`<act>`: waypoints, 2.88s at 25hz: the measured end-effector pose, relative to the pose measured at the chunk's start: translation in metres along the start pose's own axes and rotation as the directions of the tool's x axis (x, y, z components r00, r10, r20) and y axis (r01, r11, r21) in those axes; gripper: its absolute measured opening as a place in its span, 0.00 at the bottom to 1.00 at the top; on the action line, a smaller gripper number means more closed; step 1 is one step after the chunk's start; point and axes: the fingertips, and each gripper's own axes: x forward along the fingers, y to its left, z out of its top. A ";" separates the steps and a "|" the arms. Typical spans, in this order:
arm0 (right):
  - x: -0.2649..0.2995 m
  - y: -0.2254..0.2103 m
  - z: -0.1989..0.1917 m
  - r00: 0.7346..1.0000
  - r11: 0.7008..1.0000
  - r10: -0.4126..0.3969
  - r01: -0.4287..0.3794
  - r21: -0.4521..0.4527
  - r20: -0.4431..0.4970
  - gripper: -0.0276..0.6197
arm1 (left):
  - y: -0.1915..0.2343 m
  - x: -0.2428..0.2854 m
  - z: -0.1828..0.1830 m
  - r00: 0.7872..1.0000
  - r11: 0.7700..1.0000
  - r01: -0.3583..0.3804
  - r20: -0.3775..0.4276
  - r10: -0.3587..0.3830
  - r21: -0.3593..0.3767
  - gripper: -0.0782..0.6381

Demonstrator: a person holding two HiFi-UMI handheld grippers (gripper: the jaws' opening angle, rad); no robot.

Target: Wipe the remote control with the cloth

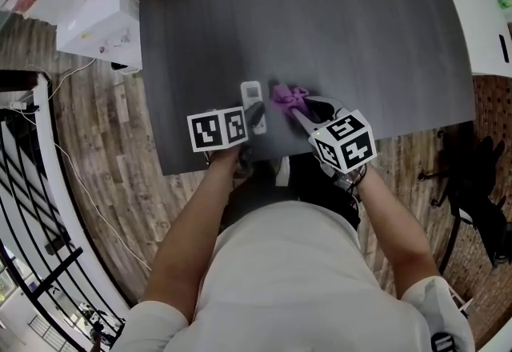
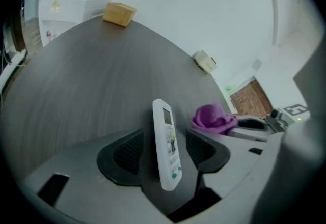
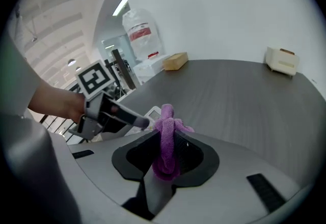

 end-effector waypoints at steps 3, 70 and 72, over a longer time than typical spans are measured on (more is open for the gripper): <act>0.021 -0.012 0.031 0.998 0.997 -0.046 0.048 -0.055 0.039 0.20 | -0.006 -0.014 -0.008 0.995 0.994 0.093 0.030 -0.091 -0.052 0.45; -0.020 0.113 -0.032 0.972 0.871 0.133 -0.209 -0.445 -0.195 0.20 | -0.040 -0.019 0.047 0.991 0.775 0.102 0.005 -0.135 0.624 0.30; -0.003 0.141 -0.043 0.953 0.811 0.182 -0.286 -0.511 -0.244 0.20 | -0.052 -0.006 0.034 0.988 0.714 0.148 -0.074 -0.133 0.685 0.24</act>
